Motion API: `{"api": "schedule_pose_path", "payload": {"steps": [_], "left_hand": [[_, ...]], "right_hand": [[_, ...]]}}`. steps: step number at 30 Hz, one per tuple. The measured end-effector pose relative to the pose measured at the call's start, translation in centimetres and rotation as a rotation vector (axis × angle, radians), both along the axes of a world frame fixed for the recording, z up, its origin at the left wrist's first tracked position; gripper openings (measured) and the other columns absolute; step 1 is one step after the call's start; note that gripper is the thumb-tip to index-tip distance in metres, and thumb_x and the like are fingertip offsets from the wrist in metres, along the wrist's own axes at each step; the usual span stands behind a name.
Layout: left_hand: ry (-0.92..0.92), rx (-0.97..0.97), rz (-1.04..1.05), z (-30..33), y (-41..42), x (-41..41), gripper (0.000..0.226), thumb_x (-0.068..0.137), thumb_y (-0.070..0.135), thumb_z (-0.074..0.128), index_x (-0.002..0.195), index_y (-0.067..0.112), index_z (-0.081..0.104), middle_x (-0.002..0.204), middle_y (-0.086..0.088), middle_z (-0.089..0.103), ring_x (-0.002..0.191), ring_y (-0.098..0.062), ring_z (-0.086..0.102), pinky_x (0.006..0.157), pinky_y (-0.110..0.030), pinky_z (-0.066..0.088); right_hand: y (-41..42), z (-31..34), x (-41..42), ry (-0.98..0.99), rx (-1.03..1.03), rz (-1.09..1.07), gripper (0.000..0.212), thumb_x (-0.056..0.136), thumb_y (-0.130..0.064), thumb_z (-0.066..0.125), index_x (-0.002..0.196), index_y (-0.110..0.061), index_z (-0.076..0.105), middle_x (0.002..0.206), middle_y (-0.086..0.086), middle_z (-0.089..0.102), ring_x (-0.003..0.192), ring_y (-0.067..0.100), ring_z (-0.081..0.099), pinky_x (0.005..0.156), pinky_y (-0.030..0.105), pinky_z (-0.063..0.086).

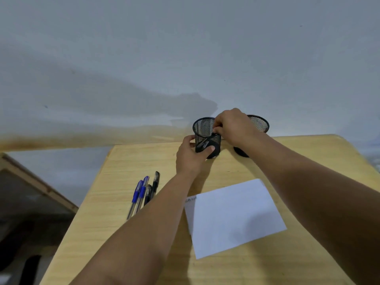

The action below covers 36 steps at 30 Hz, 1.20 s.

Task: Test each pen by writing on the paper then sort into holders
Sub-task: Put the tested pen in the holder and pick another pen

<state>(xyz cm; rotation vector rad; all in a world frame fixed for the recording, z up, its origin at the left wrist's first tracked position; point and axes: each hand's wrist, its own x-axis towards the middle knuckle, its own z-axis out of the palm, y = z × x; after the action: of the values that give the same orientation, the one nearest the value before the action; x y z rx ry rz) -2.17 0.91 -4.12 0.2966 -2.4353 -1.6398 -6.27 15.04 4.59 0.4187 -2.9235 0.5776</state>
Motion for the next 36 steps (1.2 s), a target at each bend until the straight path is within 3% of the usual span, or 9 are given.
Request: {"api": "schedule_pose_path", "payload": {"steps": [3,6,10,14,19,25,28,33,36], "left_hand": [[-0.023,-0.009,-0.019,0.4,-0.2,0.1,0.058,0.077,0.035,0.082,0.126,0.024,0.054,0.105,0.007,0.063,0.096,-0.010,0.060,0.078,-0.025,0.043],[-0.080,-0.039,-0.051,1.0,-0.8,0.5,0.062,0.080,0.035,0.079,0.133,0.021,0.050,0.105,0.006,0.060,0.098,-0.015,0.058,0.081,-0.027,0.043],[-0.108,-0.056,-0.074,1.8,-2.4,1.9,0.048,0.082,0.034,0.078,0.123,0.019,0.059,0.099,0.001,0.069,0.082,-0.010,0.063,0.068,-0.020,0.044],[-0.089,-0.125,-0.059,2.5,-5.3,4.8,0.026,0.082,0.031,0.078,0.104,0.019,0.069,0.077,0.010,0.067,0.060,0.006,0.059,0.054,-0.010,0.040],[-0.141,-0.278,0.022,2.7,-9.7,8.6,0.023,0.082,0.035,0.077,0.099,0.021,0.072,0.085,0.008,0.068,0.077,-0.003,0.063,0.065,-0.020,0.045],[-0.210,-0.430,0.052,2.2,-12.6,12.2,0.015,0.082,0.031,0.070,0.094,0.022,0.073,0.088,0.008,0.070,0.087,-0.011,0.066,0.072,-0.026,0.050],[-0.243,-0.468,0.029,1.9,-12.7,13.1,0.010,0.076,0.033,0.071,0.080,0.025,0.075,0.077,0.007,0.071,0.076,-0.013,0.068,0.063,-0.028,0.054],[-0.300,-0.643,0.034,2.1,-12.0,13.0,0.013,0.069,0.030,0.068,0.069,0.017,0.071,0.063,-0.002,0.064,0.059,-0.022,0.064,0.049,-0.025,0.045],[-0.337,-0.656,0.054,2.3,-11.6,12.6,0.013,0.069,0.025,0.066,0.063,0.013,0.063,0.057,-0.001,0.054,0.052,-0.022,0.052,0.045,-0.022,0.034]], "right_hand": [[0.2,0.0,0.5,0.075,0.077,0.003,0.016,0.088,-0.031,0.068,0.098,-0.023,0.076,0.097,0.010,0.073,0.099,0.032,0.063,0.079,0.037,0.047],[0.5,0.2,1.7,0.241,0.114,-0.012,0.021,0.090,-0.035,0.064,0.105,-0.024,0.074,0.110,-0.001,0.071,0.107,0.032,0.057,0.084,0.040,0.043],[0.1,-0.7,4.2,0.379,-0.083,-0.013,0.024,0.088,-0.030,0.065,0.109,-0.020,0.070,0.114,0.002,0.068,0.104,0.032,0.058,0.085,0.042,0.047],[-2.1,-2.8,7.2,0.188,-0.296,0.035,0.014,0.086,-0.025,0.063,0.098,-0.023,0.070,0.094,-0.004,0.072,0.092,0.019,0.065,0.080,0.037,0.053],[-6.1,-5.6,11.6,-0.062,-0.390,0.053,0.009,0.085,-0.024,0.065,0.089,-0.027,0.072,0.083,-0.012,0.071,0.069,0.003,0.058,0.066,0.024,0.046],[-10.7,-7.1,15.3,-0.242,-0.296,0.086,0.017,0.087,-0.029,0.059,0.087,-0.025,0.075,0.085,-0.007,0.072,0.079,0.016,0.066,0.066,0.030,0.055],[-12.2,-7.2,16.5,-0.273,-0.199,0.110,0.024,0.083,-0.026,0.049,0.079,-0.019,0.072,0.076,0.000,0.071,0.072,0.026,0.066,0.063,0.035,0.057],[-12.9,-7.4,17.4,-0.287,-0.142,0.086,0.019,0.082,-0.021,0.049,0.069,-0.021,0.063,0.069,-0.001,0.061,0.076,0.029,0.061,0.063,0.030,0.041],[-12.8,-7.3,17.6,-0.291,-0.174,0.066,0.021,0.083,-0.022,0.049,0.074,-0.022,0.068,0.074,-0.002,0.066,0.077,0.028,0.063,0.066,0.031,0.048]]}}
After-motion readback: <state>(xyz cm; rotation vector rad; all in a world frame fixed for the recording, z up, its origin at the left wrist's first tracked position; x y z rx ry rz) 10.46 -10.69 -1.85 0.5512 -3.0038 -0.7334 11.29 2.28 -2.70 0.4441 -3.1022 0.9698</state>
